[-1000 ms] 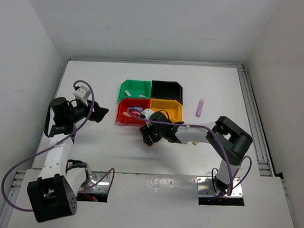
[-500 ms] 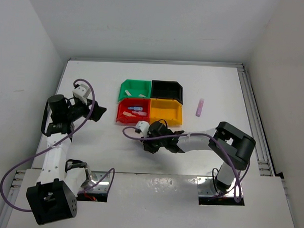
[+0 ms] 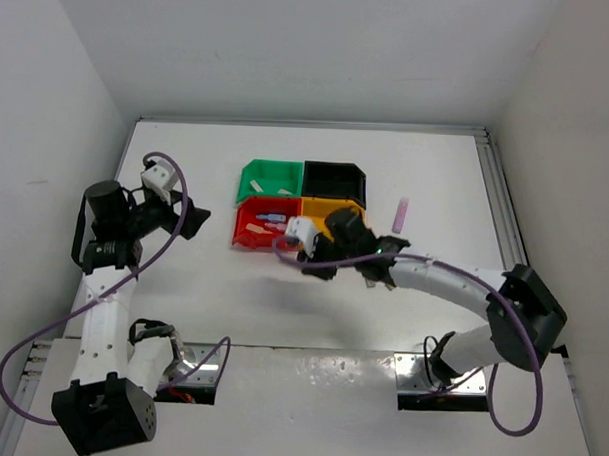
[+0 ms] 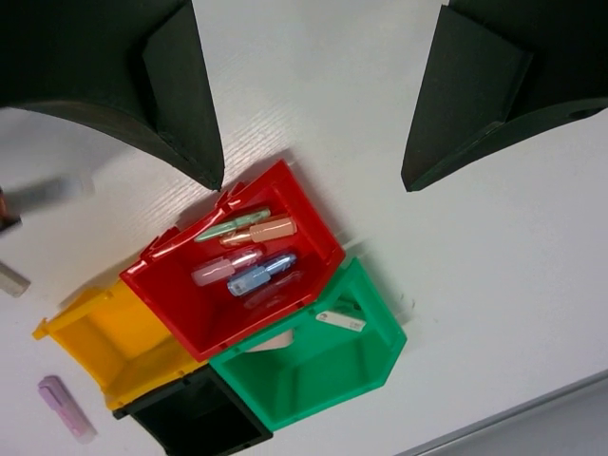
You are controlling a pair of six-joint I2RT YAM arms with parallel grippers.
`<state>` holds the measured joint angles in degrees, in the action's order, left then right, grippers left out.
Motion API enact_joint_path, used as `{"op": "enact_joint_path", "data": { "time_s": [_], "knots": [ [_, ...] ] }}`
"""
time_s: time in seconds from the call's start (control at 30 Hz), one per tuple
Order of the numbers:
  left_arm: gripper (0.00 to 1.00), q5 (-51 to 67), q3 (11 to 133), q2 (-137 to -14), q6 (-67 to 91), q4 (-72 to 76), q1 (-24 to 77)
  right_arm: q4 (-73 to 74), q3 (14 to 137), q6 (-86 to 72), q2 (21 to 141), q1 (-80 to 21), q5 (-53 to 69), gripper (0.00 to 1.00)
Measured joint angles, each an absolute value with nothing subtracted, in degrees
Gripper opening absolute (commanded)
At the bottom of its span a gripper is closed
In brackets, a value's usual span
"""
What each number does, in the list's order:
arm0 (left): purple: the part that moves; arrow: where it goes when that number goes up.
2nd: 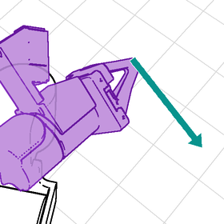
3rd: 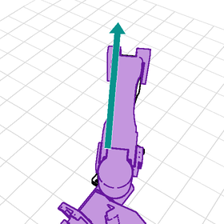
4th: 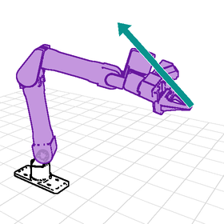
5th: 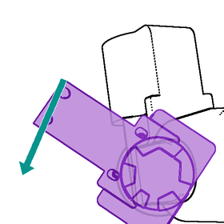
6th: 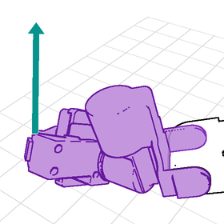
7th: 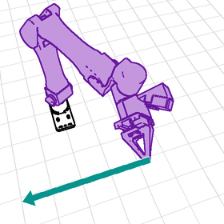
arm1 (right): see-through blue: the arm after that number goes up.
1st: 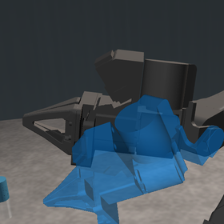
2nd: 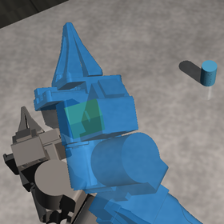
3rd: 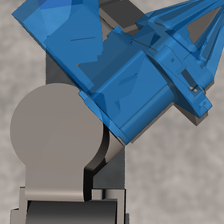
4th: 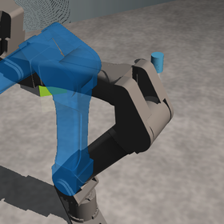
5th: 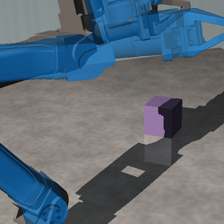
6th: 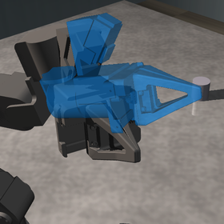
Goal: Sort the stationery into containers
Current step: Pick up the stationery from the center of the board, then place the stationery in the storage box.
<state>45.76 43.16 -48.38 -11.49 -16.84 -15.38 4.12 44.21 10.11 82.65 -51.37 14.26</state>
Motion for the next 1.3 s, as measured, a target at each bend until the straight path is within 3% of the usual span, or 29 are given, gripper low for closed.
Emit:
{"op": "enact_joint_path", "data": {
  "time_s": [0.23,0.43,0.93,1.0,1.1,1.3],
  "knots": [
    [0.79,50.6,49.7,-55.1,-13.7,-21.4,-15.4,8.3,57.4,20.4,81.8,-33.1,23.9,0.00],
    [0.77,53.4,50.9,-60.6,-14.3,-22.6,-15.4,11.1,68.4,26.9,91.4,-20.6,30.9,0.00],
    [0.76,51.9,54.2,-64.9,-15.1,-24.1,-15.4,6.3,79.8,30.8,112.8,-17.7,35.7,0.01],
    [0.76,51.6,54.4,-64.9,-15.2,-24.4,-15.4,5.4,81.6,31.1,114.7,-17.6,35.5,0.16],
    [0.77,51.3,54.6,-64.9,-15.5,-24.6,-15.4,4.3,83.6,31.3,116.1,-17.4,34.6,0.62],
    [0.77,50.7,54.6,-64.4,-16.5,-25.3,-15.4,2.8,83.5,27.7,115.3,-16.9,32.7,0.71]
  ]
}}
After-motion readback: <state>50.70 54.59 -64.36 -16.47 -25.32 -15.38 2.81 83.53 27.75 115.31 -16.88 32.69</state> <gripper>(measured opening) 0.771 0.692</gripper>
